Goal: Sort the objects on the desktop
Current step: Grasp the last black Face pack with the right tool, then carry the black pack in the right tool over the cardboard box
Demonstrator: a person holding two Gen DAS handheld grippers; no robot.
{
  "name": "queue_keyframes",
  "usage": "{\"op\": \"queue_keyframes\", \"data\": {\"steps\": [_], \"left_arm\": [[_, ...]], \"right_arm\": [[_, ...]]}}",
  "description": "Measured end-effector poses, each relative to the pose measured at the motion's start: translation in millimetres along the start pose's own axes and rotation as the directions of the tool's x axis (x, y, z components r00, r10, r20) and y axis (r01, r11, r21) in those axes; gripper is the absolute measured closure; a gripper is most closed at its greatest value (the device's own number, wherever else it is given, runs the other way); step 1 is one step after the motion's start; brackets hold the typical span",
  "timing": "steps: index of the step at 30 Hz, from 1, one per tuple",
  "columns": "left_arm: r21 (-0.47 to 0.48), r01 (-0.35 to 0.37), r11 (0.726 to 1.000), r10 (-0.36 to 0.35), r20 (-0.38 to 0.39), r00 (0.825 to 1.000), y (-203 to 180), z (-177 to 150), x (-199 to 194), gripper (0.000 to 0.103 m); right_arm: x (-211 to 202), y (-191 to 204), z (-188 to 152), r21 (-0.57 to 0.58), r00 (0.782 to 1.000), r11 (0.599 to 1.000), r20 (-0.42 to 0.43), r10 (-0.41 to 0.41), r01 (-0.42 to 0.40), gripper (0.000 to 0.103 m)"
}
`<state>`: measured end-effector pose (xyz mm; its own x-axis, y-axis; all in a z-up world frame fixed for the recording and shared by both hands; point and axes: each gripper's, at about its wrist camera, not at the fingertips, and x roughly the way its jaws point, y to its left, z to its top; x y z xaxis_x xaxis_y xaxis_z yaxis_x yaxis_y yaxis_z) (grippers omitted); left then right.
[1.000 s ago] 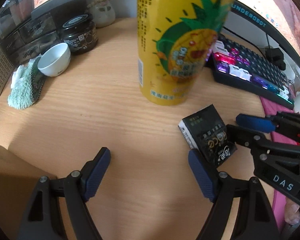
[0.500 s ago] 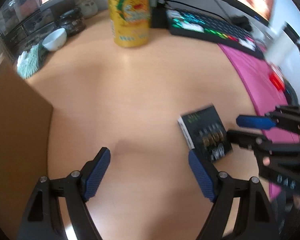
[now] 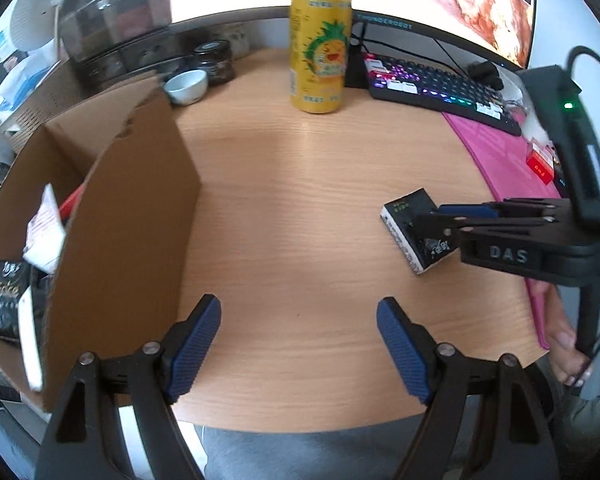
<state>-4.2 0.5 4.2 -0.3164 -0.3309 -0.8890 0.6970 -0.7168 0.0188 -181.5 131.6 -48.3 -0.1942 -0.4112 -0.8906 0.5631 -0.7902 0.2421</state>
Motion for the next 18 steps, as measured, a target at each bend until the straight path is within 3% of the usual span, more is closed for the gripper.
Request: {"op": "queue_keyframes", "data": {"steps": [3, 6, 7, 8, 11, 15, 18], "left_arm": [[-0.014, -0.006, 1.000, 0.006, 0.005, 1.000, 8, -1, -2, 0.021], [-0.020, 0.004, 1.000, -0.004, 0.005, 1.000, 13, -1, -4, 0.021], [-0.019, 0.007, 1.000, -0.007, 0.004, 1.000, 13, -1, -4, 0.021], [-0.018, 0.010, 1.000, -0.010, 0.003, 1.000, 13, -2, -5, 0.021], [-0.013, 0.025, 1.000, -0.025, 0.021, 0.999, 14, -3, -17, 0.021], [0.026, 0.115, 0.993, -0.117, 0.100, 0.988, 15, -3, -61, 0.021], [0.003, 0.077, 0.997, -0.076, 0.179, 0.981, 30, -2, -97, 0.021]], "right_arm": [[13, 13, 4, -0.041, 0.999, 0.999, -0.028, 0.015, -0.016, 0.055], [18, 29, 6, -0.104, 0.998, 0.993, -0.022, -0.066, 0.063, 0.055], [16, 30, 5, -0.113, 0.998, 0.992, -0.025, -0.054, 0.050, 0.058], [14, 32, 6, -0.119, 0.999, 0.993, -0.026, -0.029, 0.026, 0.080], [3, 42, 10, -0.163, 0.999, 0.986, -0.016, -0.031, 0.028, 0.083], [-20, 62, 22, -0.220, 1.000, 0.975, -0.004, -0.002, 0.001, 0.083], [-34, 92, 36, -0.286, 0.999, 0.957, -0.001, 0.037, -0.036, 0.083]]}}
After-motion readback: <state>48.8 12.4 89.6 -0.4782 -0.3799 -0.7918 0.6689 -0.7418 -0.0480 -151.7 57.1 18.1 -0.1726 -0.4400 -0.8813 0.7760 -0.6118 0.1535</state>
